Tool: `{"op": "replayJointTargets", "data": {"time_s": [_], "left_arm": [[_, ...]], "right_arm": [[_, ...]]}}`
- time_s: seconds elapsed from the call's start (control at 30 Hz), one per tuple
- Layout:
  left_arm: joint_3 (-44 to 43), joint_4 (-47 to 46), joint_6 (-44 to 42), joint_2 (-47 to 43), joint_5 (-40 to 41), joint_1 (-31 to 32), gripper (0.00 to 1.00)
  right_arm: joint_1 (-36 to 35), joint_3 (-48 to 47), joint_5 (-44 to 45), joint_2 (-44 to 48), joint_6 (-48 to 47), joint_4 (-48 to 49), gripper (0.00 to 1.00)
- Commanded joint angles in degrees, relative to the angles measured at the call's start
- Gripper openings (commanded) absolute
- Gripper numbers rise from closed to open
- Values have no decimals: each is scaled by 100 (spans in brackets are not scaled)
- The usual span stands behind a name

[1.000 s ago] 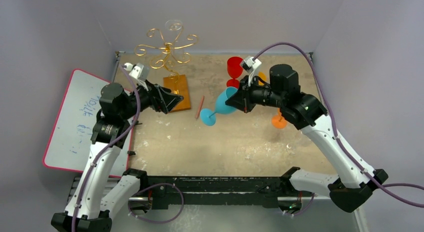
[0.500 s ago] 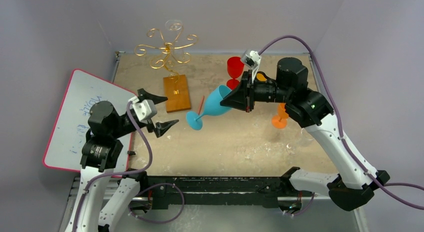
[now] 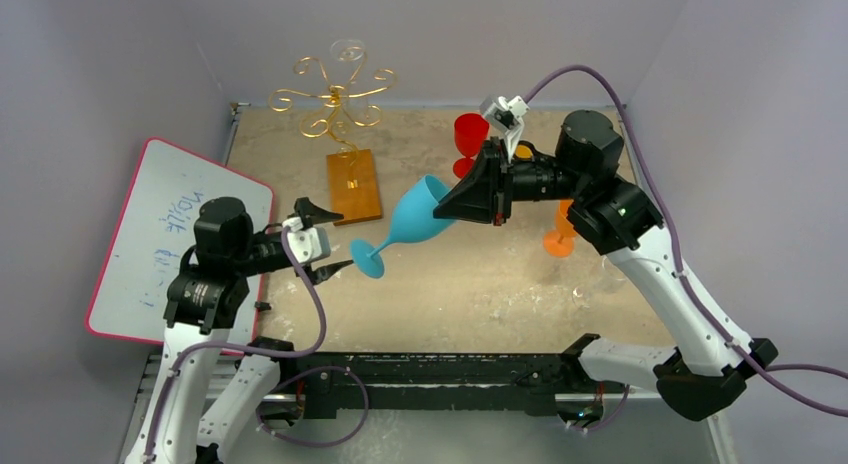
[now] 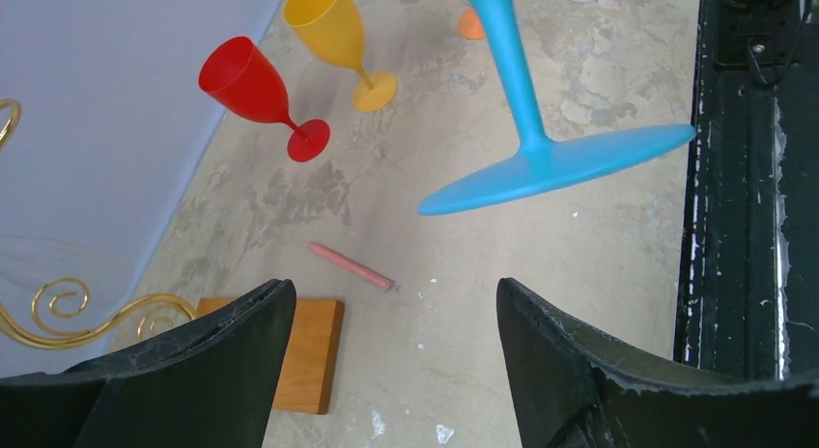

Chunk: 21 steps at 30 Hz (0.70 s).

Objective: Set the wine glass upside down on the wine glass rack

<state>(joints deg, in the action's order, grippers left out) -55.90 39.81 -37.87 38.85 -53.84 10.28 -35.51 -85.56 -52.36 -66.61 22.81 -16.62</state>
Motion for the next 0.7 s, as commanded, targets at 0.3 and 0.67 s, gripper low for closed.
{"op": "replayJointTargets", "data": {"time_s": [0.3, 0.67], "left_arm": [[-398, 213, -576, -22, -973, 31, 75], [-480, 517, -848, 14, -1268, 26, 60]], "right_arm": [[26, 3, -464, -383, 409, 826, 0], [20, 35, -748, -595, 760, 1308, 0]]}}
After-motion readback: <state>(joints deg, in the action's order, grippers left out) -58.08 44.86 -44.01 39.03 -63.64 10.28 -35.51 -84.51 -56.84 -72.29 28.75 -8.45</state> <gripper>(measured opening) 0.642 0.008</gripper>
